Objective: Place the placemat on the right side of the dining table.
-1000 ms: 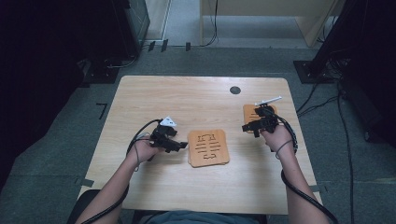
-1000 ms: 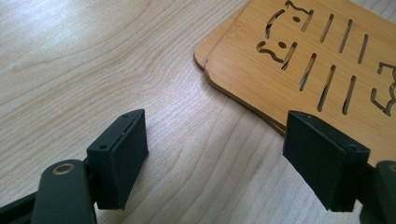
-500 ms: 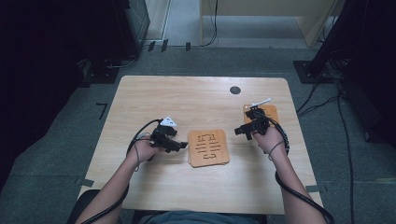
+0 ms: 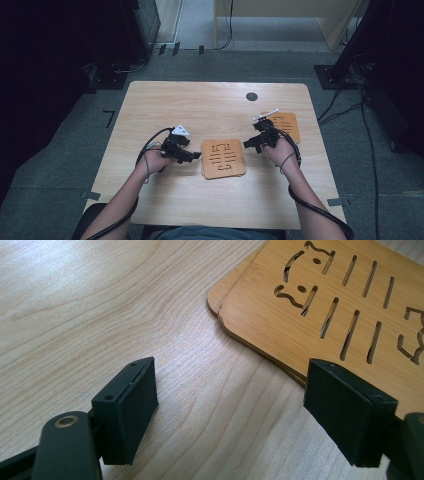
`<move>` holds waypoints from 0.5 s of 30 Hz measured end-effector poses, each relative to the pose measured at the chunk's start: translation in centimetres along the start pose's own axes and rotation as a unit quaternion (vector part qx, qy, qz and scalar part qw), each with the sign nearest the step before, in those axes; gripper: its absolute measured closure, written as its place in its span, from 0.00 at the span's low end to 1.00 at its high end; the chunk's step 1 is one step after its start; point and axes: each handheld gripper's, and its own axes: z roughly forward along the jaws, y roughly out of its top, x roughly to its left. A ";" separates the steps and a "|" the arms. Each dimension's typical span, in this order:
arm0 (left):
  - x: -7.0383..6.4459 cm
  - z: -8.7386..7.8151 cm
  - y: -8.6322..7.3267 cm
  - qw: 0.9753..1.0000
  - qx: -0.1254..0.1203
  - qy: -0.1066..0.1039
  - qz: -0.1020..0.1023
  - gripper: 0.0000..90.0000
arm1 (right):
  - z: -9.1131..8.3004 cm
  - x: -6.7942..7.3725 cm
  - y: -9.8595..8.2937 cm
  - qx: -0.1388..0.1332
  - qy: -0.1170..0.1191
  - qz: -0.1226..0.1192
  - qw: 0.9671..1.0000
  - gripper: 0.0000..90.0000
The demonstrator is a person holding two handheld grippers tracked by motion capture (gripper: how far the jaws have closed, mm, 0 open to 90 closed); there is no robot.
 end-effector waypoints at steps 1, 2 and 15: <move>0.0 0.0 0.0 1.000 0.000 0.000 0.000 0.23 | 0.1 0.2 0.0 0.000 0.000 -0.001 1.000 0.25; 0.0 0.0 0.0 1.000 0.000 0.000 0.000 0.23 | 0.2 0.3 0.0 -0.001 0.001 -0.005 1.000 0.25; 0.0 0.0 0.0 1.000 -0.003 0.000 0.001 0.22 | 1.2 1.1 -0.2 -0.023 0.007 -0.029 0.999 0.25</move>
